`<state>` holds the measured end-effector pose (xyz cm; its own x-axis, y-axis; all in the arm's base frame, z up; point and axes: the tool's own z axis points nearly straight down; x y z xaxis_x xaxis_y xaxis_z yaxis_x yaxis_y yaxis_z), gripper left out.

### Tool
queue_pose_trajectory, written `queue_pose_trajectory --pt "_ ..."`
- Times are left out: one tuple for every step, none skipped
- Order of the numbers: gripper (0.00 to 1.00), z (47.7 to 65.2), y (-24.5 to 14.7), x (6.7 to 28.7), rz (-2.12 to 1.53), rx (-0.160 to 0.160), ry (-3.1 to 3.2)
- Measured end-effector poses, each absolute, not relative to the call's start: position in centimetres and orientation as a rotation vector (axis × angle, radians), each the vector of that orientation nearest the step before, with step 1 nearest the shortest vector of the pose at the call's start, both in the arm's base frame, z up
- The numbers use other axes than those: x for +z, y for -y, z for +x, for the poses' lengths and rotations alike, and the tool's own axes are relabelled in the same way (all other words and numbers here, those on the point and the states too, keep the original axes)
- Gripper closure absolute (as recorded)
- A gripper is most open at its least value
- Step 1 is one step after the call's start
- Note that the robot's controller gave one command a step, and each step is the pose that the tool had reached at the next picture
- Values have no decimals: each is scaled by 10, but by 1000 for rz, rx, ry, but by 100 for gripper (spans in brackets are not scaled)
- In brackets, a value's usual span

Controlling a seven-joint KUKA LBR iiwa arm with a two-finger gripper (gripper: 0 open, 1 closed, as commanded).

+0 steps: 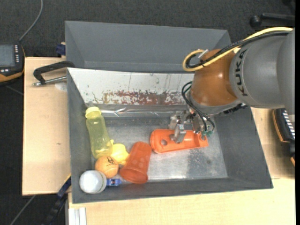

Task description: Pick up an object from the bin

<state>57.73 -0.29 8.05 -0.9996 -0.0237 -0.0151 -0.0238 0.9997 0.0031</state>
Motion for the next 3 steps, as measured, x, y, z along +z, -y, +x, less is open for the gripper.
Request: queue_pose_trajectory --pt "100 577 3 81 -37 5 -3126" --pt "100 585 2 125 -54 6 -3130" --pt "100 594 2 154 -52 5 -3113"
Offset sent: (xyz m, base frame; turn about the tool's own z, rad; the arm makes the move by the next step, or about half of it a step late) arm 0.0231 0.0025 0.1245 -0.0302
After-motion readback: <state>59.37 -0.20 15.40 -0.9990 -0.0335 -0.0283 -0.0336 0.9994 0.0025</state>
